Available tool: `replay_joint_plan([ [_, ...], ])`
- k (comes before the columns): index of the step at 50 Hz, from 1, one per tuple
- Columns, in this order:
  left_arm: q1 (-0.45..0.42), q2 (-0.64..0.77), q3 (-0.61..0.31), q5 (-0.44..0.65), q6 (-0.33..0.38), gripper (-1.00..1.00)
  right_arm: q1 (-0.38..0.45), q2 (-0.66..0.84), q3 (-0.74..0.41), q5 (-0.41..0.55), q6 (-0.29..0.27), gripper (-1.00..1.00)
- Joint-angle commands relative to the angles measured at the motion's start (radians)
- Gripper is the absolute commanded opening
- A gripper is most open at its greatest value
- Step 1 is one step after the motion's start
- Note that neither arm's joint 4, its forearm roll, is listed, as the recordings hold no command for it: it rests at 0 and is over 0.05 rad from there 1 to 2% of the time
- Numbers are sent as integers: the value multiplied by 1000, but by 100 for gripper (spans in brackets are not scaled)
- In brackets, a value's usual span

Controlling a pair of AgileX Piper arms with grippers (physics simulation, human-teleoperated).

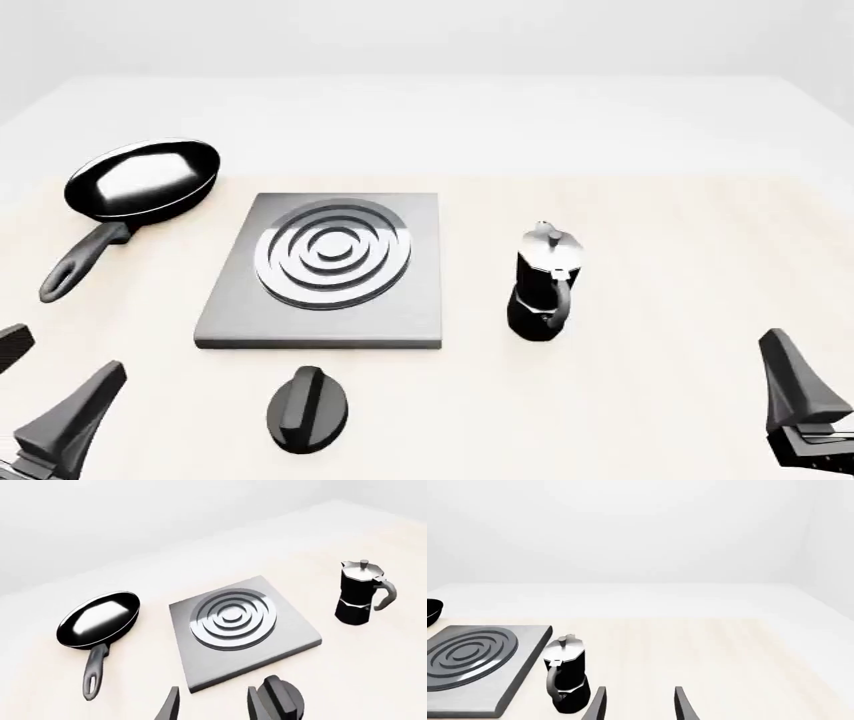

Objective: Turn on the stove and put the frying pan on it.

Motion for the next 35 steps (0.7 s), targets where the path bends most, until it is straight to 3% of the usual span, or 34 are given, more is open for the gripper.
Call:
replay_joint_plan([
  [1, -98, 69, -53, 101, -22, 100, 0, 0, 0, 0, 0, 100],
  [6, -107, 91, -58, 114, -13, 100, 0, 0, 0, 0, 0, 100],
  [10, -147, 163, -53, 100, -60, 100, 0, 0, 0, 0, 0, 100],
  [25, -188, 248, -18, 60, -62, 100, 0, 0, 0, 0, 0, 100],
  [35, -227, 348, 48, -43, -110, 100, 0, 0, 0, 0, 0, 100],
])
